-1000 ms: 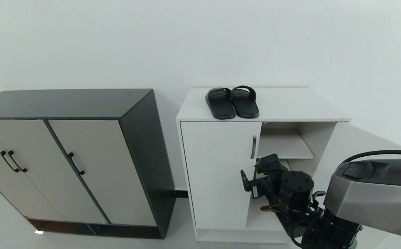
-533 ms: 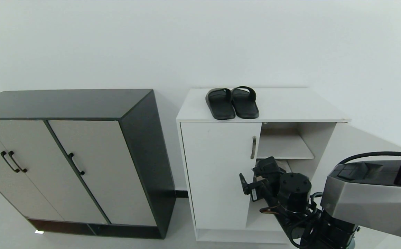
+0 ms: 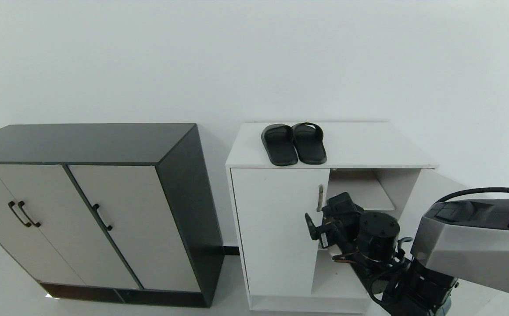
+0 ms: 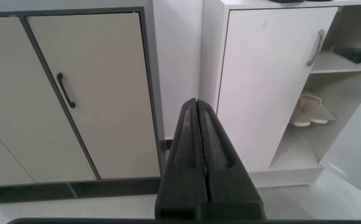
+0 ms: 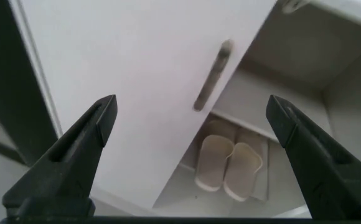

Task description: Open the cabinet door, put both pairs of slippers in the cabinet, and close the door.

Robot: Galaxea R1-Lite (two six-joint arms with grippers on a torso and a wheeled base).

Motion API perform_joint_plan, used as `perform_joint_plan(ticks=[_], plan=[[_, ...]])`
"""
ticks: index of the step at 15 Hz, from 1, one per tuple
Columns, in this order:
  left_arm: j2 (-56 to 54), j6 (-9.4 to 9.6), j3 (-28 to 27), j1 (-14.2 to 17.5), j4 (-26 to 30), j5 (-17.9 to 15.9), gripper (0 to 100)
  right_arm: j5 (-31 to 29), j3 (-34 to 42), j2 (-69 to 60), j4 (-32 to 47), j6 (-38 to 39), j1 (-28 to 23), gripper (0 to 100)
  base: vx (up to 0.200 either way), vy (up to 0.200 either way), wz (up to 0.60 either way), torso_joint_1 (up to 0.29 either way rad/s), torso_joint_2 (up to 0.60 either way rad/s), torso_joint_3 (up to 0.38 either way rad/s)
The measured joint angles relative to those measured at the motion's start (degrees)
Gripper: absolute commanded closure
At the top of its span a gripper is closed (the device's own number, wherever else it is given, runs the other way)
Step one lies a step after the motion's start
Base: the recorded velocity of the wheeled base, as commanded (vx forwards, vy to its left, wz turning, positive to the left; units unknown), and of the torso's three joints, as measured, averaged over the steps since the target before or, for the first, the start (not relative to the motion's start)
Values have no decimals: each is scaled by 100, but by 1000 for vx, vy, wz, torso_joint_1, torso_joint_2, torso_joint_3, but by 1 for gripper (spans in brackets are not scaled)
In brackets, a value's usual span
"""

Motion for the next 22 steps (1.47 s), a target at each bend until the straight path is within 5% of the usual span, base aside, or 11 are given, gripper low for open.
perform_joint_plan(ticks=[2,7,9,22], plan=[[0,4,0,2,0,2,100,-101,-289,-149,652,51,11,0,0,0,0,0,0,0],[0,24,0,0,-2,0,100,-794,-2319,-989,4490,1397,306,0,0,0,0,0,0,0],[0,26,0,0,-2,0,100,-868,-2907,-1257,5385,1764,430,0,100,0,0,1,1,4],[0,46,0,0,-2,-6,100,-886,-3974,-1014,5965,1904,534,0,169,0,0,3,-1,3]])
